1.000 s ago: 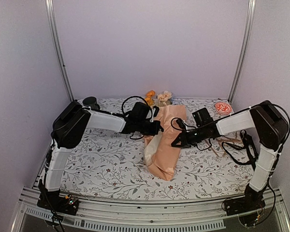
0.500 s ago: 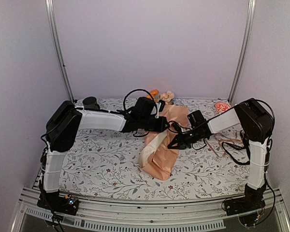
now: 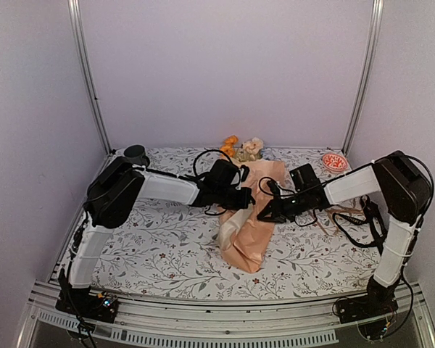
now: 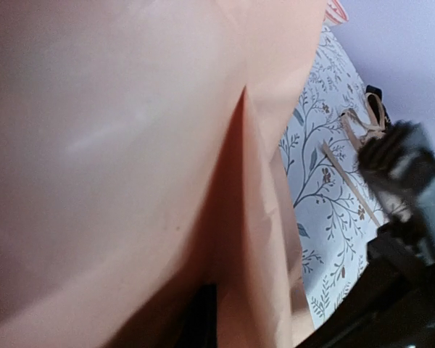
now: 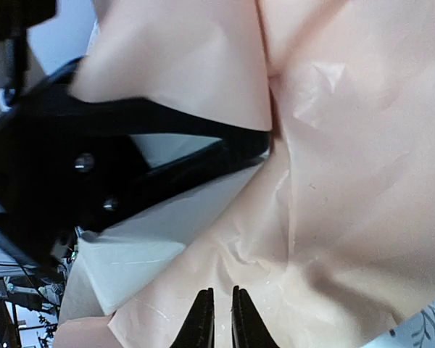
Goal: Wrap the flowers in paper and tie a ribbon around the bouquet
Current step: Fold the 2/3-folded wrapping paper at the center of the board.
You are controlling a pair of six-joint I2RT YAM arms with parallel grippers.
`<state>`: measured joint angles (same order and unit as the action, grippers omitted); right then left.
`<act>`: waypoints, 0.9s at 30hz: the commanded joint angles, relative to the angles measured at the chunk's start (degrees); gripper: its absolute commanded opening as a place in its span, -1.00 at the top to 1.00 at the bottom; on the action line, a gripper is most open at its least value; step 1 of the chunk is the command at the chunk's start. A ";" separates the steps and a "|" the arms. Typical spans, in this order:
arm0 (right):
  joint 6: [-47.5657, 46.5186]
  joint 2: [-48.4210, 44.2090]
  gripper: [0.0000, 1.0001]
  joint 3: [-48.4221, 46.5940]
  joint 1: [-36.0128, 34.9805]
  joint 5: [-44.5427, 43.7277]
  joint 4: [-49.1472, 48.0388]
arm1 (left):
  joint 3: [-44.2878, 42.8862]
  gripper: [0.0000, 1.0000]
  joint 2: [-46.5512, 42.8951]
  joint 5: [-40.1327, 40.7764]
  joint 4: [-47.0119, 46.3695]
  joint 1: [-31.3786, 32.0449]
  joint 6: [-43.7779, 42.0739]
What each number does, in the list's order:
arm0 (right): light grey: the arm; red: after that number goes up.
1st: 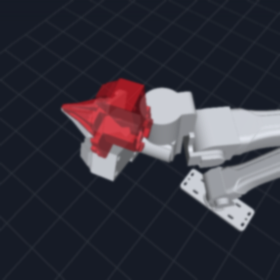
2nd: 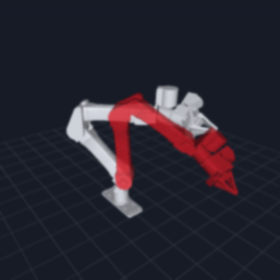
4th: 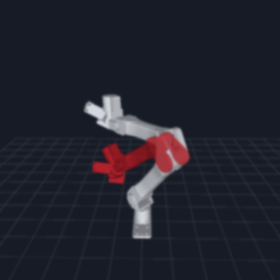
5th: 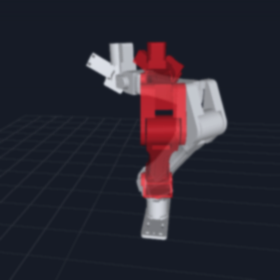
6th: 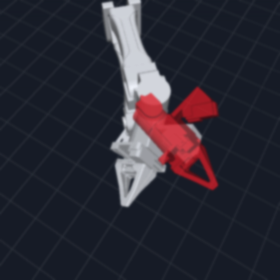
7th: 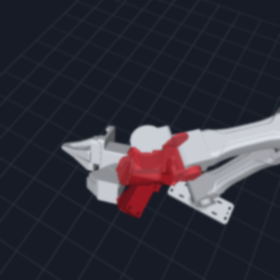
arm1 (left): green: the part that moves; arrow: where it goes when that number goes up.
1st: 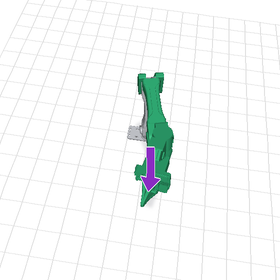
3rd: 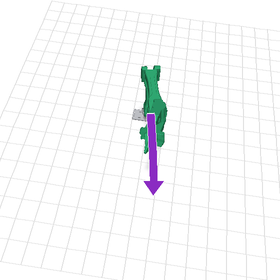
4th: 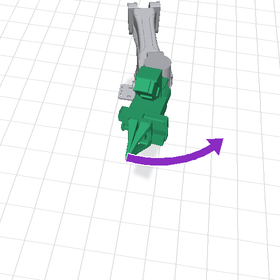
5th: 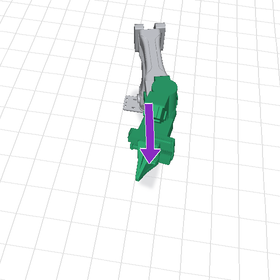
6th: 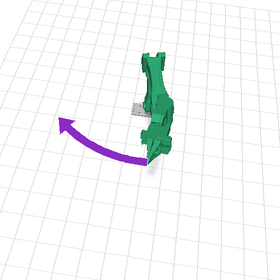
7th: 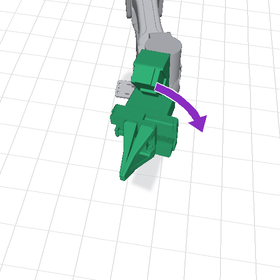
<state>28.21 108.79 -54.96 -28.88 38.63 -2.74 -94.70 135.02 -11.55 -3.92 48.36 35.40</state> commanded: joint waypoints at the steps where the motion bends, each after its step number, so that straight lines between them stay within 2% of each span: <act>1: 5.58 -8.08 0.75 2.84 -0.44 -7.01 -3.16 | 0.72 1.00 0.51 -1.18 -0.53 -0.23 0.76; 4: 6.97 -9.81 0.37 2.36 -1.28 -8.24 -3.49 | 1.11 1.00 0.51 -1.56 -1.05 -0.21 1.07; 6: 7.48 -8.80 0.22 1.08 -1.30 -7.55 -3.56 | 1.69 1.00 0.36 -2.15 -1.96 -0.30 1.44; 15: 7.48 -4.16 -0.15 -2.44 -3.17 -4.46 -4.69 | 2.84 0.99 0.38 -3.65 -3.72 -0.97 2.28; 19: 7.97 -2.22 -0.17 -3.91 -3.20 -4.55 -5.05 | 3.28 0.99 0.11 -3.48 -3.72 -0.95 2.22; 22: 8.09 -1.34 -0.09 -4.64 -3.22 -5.00 -5.09 | 3.99 0.99 -0.18 -3.18 -3.84 -1.23 2.31; 24: 7.84 -0.76 0.04 -5.14 -3.20 -5.21 -4.61 | 4.33 0.99 -0.28 -3.20 -3.90 -1.37 2.24; 27: 7.57 -0.02 0.39 -5.34 -3.20 -5.59 -3.61 | 4.58 0.99 -0.44 -3.13 -3.72 -1.49 1.97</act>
<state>36.01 107.26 -58.72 -31.83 33.50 -6.55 -91.64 135.02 -14.15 -8.58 47.44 37.52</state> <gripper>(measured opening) 0.398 0.009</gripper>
